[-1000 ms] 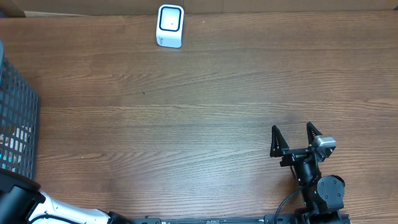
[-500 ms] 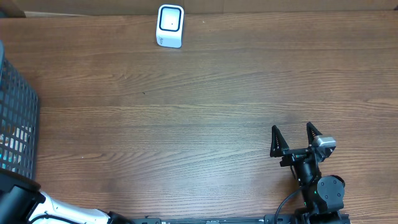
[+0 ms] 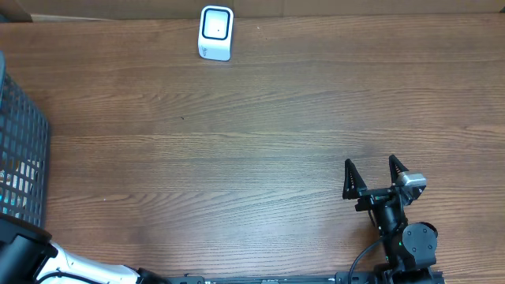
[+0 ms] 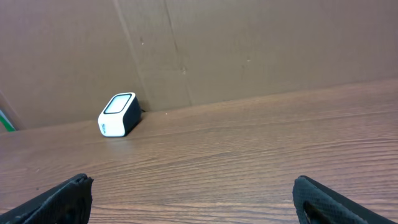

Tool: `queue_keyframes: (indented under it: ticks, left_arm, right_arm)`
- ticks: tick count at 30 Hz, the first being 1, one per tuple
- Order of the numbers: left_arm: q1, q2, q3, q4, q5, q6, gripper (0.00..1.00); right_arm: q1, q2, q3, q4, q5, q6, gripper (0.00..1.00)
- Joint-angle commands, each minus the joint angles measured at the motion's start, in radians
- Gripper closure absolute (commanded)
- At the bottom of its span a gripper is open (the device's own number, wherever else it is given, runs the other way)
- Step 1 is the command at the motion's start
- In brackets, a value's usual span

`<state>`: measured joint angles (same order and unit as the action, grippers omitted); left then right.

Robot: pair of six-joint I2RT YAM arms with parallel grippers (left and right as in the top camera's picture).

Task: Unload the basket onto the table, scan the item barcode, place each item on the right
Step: 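Grasp the orange Kleenex tissue pack with the left gripper and lift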

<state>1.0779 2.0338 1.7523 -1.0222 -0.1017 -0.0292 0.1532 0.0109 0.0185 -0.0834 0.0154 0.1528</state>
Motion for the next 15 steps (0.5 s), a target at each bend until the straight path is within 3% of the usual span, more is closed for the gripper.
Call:
queue_keyframes:
  ticks: [1,2,3,5,11,15]
  left_arm:
    - [-0.004,0.006,-0.046,0.020,-0.013,0.003,0.25]
    - [-0.004,0.006,-0.048,0.025,-0.013,0.003,0.29]
    - [-0.004,0.006,-0.047,0.033,-0.012,0.003,0.45]
    - [-0.005,0.006,-0.046,0.033,-0.012,-0.006,0.66]
    - [-0.005,0.005,-0.031,0.006,-0.010,-0.029,0.80]
    - [-0.005,-0.010,0.050,-0.060,0.008,-0.111,0.85]
  right_arm:
    - [0.005,-0.008,-0.011,0.003,0.006,-0.004,0.00]
    - [0.005,-0.008,-0.011,0.003,0.006,-0.004,0.00]
    - [0.005,-0.008,-0.011,0.003,0.006,-0.004,0.00]
    - [0.005,-0.008,-0.011,0.003,0.006,-0.004,0.00]
    - [0.005,-0.008,-0.011,0.003,0.006,-0.004,0.00]
    - [0.005,-0.008,-0.011,0.003,0.006,-0.004,0.00]
